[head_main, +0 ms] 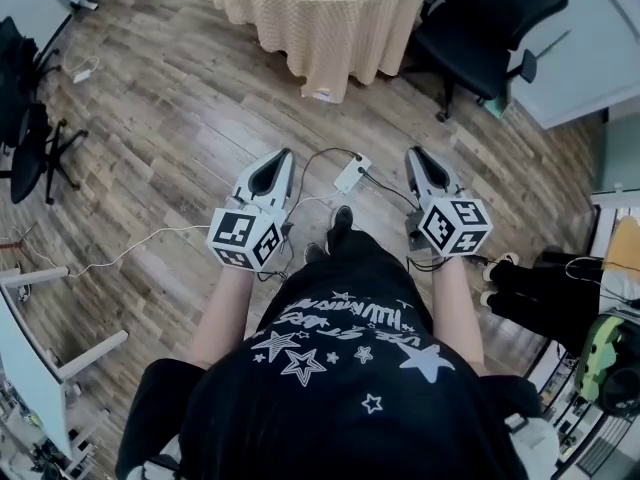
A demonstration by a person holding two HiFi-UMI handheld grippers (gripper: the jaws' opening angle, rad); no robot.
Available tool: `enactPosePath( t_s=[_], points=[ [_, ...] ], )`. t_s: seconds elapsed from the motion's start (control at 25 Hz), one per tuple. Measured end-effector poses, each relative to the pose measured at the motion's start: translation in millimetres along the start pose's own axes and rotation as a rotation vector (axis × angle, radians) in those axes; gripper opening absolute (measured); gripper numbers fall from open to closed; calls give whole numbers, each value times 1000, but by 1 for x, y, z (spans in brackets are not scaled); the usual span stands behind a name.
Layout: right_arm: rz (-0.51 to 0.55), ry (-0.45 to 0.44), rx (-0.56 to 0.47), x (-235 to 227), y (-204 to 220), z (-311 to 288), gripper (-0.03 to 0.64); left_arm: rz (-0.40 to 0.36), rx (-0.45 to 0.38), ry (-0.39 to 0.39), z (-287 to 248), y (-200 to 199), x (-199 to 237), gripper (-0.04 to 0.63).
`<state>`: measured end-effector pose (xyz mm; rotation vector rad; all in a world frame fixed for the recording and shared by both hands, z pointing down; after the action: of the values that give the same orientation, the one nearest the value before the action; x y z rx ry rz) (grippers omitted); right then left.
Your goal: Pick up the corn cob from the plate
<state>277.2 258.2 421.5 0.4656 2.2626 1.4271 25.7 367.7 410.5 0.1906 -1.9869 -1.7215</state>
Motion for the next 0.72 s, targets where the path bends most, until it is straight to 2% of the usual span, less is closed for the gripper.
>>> enactPosePath(
  t_s=[0.16,0.32,0.4,0.56,0.72],
  points=[
    [-23,41,47,-18,8,-21,52,9,22,-12,-5,8,11,6],
    [-52,25,68,-21,2,-68,52,-11,44,-31,-12,2,32,7],
    [-64,2,71,-18,-5,-102,52,-23,62,-54,-17,-2,51,7],
    [-75,-48,55,-6,-28,-173,52,1,75,-123,-34,-14,105,6],
    [-97,-57,47,-9,-56,-230,52,-30,63,-119,-70,-42,146,8]
  ],
)
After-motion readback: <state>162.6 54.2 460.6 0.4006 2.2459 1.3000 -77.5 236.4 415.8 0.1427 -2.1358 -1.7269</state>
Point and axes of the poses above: the fingertips, and each gripper's own axes: z backward along the fingers, x to its left, y out of its underside, the point moved 5 cm from there along z, backward along the fingers, and after that the axes turned 15 degrees about y, right-handed, at the moved point
